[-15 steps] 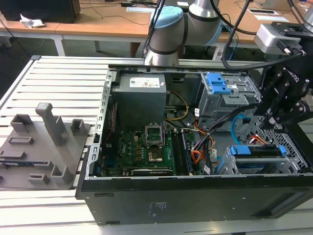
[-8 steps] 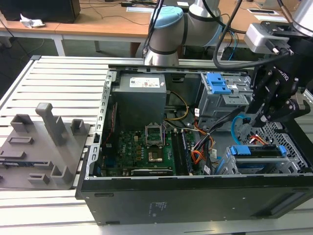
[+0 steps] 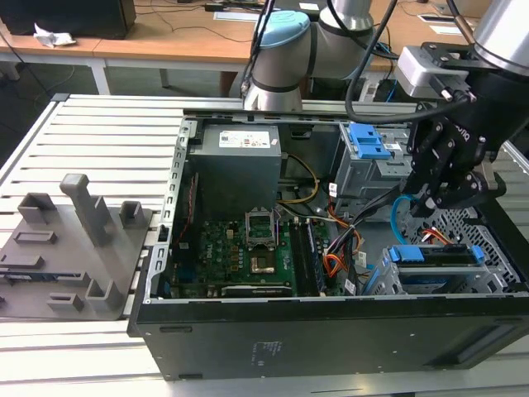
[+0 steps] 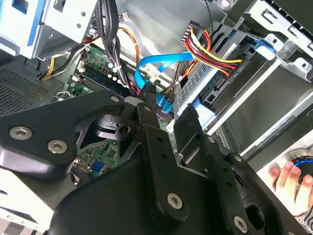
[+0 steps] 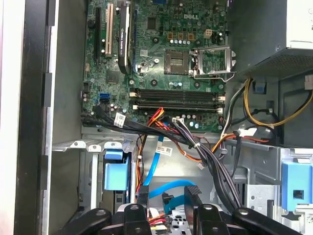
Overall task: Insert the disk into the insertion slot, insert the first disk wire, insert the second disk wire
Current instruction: 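Insert the second disk wire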
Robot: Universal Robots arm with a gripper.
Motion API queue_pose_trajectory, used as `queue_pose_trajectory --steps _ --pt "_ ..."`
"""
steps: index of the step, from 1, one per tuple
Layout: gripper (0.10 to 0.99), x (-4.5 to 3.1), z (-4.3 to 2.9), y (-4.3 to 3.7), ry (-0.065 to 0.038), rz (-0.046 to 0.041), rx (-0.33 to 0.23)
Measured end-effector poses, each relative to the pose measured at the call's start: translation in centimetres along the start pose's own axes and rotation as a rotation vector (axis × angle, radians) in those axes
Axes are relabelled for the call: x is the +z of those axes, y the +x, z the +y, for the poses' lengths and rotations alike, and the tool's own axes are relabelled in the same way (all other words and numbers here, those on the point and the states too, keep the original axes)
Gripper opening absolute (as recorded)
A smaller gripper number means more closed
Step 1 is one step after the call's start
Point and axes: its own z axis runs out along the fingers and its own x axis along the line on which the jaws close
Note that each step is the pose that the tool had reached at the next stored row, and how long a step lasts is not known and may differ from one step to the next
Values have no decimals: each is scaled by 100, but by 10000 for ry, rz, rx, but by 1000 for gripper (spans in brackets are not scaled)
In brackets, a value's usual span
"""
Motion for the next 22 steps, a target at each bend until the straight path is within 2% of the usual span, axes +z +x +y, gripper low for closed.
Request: queue_pose_trajectory --steps 3,4,5,6,14,22 --pt "408 0 0 0 0 -1 -8" --pt "341 0 0 0 0 0 -10" --pt "216 0 0 0 0 0 -14" --pt "161 0 0 0 0 0 -17" --pt "161 0 -7 15 -1 1 -34" --pt "161 -4 -5 172 -1 3 -34"
